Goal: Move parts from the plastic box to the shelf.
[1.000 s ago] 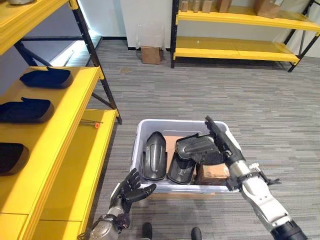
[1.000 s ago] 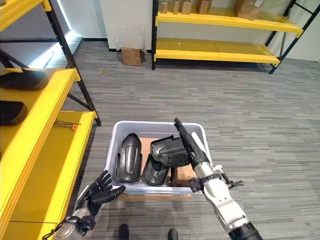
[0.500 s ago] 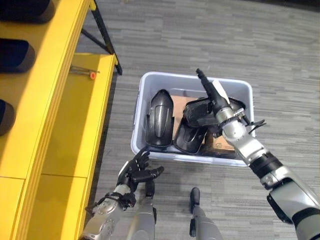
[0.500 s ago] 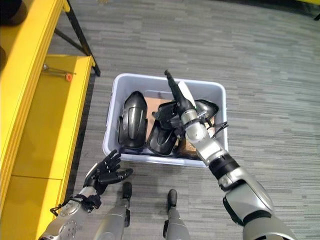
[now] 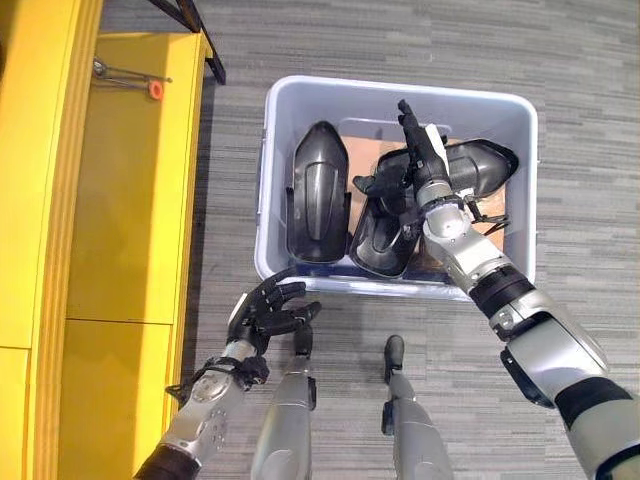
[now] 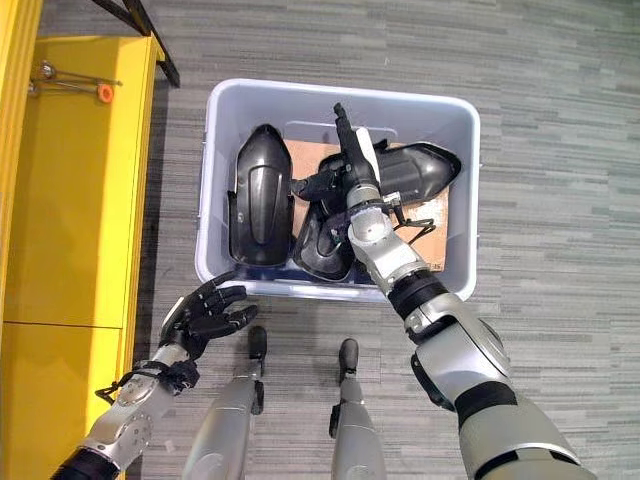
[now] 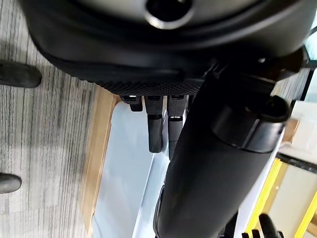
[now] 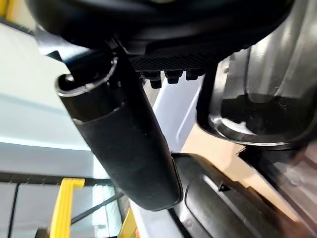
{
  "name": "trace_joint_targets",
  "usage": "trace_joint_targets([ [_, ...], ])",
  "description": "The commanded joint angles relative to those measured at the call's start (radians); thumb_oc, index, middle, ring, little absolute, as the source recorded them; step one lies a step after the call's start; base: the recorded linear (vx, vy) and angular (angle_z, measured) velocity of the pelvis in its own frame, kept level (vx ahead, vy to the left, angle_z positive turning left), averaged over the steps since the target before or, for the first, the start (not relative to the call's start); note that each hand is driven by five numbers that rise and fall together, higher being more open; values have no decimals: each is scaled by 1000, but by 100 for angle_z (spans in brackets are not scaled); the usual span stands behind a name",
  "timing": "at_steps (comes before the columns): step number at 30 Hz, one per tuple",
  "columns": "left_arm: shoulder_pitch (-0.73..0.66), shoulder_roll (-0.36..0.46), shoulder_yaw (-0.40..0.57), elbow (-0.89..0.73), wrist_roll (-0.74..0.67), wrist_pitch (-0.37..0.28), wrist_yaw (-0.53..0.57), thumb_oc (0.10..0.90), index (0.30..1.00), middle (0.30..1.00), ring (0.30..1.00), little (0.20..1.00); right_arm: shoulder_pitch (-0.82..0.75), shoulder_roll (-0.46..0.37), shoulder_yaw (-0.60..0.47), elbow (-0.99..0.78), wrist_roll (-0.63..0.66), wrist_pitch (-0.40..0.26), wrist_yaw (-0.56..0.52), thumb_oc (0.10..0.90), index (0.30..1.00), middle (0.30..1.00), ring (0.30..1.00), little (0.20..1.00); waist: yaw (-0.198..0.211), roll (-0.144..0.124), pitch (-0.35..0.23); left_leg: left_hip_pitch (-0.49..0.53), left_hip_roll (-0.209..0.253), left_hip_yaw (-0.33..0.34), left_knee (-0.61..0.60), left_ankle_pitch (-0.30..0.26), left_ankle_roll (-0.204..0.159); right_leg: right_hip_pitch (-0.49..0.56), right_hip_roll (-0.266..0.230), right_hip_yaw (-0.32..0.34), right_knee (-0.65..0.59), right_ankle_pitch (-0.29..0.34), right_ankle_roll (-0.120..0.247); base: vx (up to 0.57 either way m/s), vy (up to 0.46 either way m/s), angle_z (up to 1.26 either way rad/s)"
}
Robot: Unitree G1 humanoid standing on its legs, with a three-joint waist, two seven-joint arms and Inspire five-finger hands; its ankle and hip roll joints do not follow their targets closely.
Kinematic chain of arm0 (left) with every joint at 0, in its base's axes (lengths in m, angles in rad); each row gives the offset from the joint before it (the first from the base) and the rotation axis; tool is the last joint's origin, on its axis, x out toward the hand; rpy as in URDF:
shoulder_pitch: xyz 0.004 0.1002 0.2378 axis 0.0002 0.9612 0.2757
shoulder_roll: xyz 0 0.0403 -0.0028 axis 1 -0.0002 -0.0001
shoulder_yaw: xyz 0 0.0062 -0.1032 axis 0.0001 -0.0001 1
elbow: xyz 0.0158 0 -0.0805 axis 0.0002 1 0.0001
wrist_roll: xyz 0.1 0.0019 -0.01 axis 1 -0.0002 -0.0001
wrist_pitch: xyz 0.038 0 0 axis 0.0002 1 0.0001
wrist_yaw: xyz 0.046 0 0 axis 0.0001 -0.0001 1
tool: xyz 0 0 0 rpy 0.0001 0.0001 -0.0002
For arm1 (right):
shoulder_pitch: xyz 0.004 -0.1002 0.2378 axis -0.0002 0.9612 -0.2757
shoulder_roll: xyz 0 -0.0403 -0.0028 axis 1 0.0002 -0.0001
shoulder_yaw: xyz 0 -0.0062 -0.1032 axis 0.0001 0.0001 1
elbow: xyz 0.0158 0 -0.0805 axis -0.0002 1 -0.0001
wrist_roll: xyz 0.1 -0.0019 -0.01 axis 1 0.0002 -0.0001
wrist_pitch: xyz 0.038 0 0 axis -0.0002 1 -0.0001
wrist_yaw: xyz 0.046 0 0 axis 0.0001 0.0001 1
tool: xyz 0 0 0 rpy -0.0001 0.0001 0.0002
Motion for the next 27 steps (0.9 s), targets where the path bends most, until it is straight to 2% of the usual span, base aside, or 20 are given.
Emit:
trace_joint_targets([
  [1,-4,-15,-36,-70,-21,-34,21,900,1000,1000,1000,1000,-185,24,-43,-1,59,-98,-78,900,1000,1000,1000,1000,2,19,-29,-25,13,-38,43,-53,4,18,-62,-52,121,-89,18,0,0,0],
  [4,-12,-14,-42,-66,-18,-31,29,900,1000,1000,1000,1000,-191,42,-48,11,53,-92,-88,900,1000,1000,1000,1000,3,22,-26,-31,10,-41,47,-55,6,18,-64,-57,121,-90,17,0,0,0],
  [11,-24,-10,-47,-73,-16,-43,46,900,1000,1000,1000,1000,-219,63,-42,85,-91,-48,-140,900,1000,1000,1000,1000,10,30,-17,-59,-2,-50,62,-58,10,7,-71,-66,124,-84,19,-12,5,1],
  [15,-42,-16,-57,-76,-23,-52,57,900,1000,1000,1000,1000,-240,90,-50,136,-110,-42,-163,900,1000,1000,1000,1000,16,36,-9,-75,-7,-54,73,-62,12,3,-71,-72,124,-83,19,-12,4,2],
  [27,-73,-12,-84,-91,-2,-76,84,900,1000,1000,1000,1000,-325,60,-29,385,-161,-10,-203,900,1000,1000,1000,1000,47,59,17,-110,-23,-75,69,-49,13,-6,-78,-101,121,-81,23,-8,3,7],
])
